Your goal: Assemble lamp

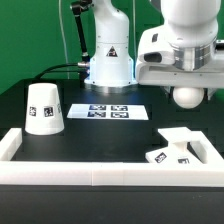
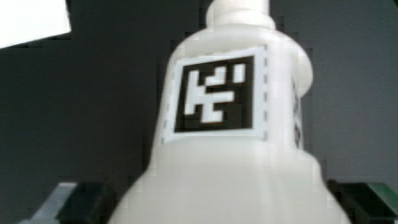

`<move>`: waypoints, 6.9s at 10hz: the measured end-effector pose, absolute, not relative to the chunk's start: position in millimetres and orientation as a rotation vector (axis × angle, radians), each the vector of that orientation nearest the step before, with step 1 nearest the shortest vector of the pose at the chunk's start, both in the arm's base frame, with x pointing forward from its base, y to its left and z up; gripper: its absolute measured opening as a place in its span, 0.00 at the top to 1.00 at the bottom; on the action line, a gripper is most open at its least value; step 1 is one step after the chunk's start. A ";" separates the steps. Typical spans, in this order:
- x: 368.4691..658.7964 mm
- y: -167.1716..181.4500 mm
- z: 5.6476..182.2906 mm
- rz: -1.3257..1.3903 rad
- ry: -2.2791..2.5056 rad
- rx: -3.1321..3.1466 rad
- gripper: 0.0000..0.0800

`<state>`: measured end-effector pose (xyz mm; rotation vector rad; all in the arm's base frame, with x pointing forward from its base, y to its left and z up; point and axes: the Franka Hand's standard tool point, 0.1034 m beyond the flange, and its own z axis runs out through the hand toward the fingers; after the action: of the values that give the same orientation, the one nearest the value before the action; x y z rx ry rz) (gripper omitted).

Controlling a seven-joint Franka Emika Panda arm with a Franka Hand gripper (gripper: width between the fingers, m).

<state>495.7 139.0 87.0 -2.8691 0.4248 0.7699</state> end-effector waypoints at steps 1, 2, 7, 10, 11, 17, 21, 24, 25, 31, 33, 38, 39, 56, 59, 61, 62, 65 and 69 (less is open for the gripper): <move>501.6 141.6 87.5 0.628 0.431 -2.899 0.28; 498.7 141.6 90.2 0.541 0.424 -2.917 0.28; 524.6 134.3 134.3 0.106 0.454 -2.933 0.28; 525.3 143.3 131.4 -0.125 0.475 -2.921 0.28; 522.9 140.2 129.4 -0.097 0.464 -2.929 0.28; 542.4 107.3 147.8 -0.231 0.015 -3.017 0.28; 553.7 102.1 150.6 -0.499 -0.060 -3.005 0.28; 573.9 95.6 159.5 -0.787 -0.206 -2.975 0.28; 571.9 96.1 156.7 -0.767 -0.205 -2.979 0.28; 594.5 85.8 165.0 -0.937 -0.358 -2.966 0.28; 587.5 76.2 151.6 -1.046 -0.342 -2.954 0.28; 597.6 80.5 141.8 -1.001 -0.344 -2.962 0.28; 601.2 84.1 142.0 -1.003 -0.348 -2.958 0.28; 610.7 90.3 124.9 -0.968 -0.332 -2.964 0.28; 602.6 99.7 115.7 -0.990 -0.358 -2.956 0.28; 597.4 101.1 112.6 -0.995 -0.366 -2.955 0.28; 596.4 101.3 112.6 -1.000 -0.367 -2.954 0.28; 592.8 101.1 111.9 -1.014 -0.357 -2.953 0.28; 591.6 100.7 109.6 -0.945 -0.359 -2.968 0.28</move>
Offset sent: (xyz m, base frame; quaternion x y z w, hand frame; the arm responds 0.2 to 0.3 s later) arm 0.0044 -0.0197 0.0320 -0.0022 0.1816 -0.0322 0.9828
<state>591.6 100.7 109.6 -2.9684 -0.3586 -0.9452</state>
